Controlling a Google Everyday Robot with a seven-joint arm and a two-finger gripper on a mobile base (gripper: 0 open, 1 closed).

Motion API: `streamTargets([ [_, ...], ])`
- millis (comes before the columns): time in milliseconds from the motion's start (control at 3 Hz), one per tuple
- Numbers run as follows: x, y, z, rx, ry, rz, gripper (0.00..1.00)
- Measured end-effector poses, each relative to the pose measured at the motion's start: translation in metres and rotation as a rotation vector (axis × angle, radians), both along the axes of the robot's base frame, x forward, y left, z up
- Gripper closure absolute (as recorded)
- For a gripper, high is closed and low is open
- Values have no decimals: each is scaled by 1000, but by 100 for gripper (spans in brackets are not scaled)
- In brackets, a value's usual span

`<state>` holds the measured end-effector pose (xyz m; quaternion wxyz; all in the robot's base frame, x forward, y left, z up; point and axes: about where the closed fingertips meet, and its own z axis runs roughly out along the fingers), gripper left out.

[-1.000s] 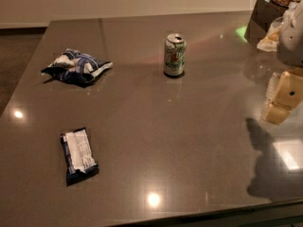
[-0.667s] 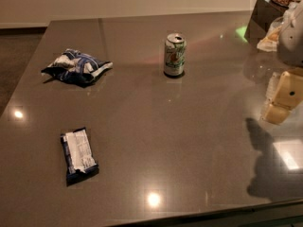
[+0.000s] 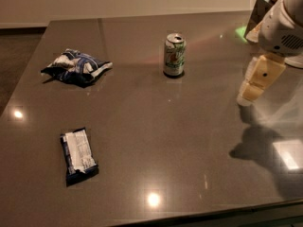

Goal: Knock 7up can over

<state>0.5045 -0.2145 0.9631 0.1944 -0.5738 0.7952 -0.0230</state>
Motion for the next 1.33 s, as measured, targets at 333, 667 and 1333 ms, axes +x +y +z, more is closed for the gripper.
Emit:
streamTargets([
  [333, 57, 6, -5, 115, -71, -65, 0],
  [667, 91, 15, -3, 187, -121, -101, 0],
  [1333, 146, 78, -22, 306, -82, -76, 0],
])
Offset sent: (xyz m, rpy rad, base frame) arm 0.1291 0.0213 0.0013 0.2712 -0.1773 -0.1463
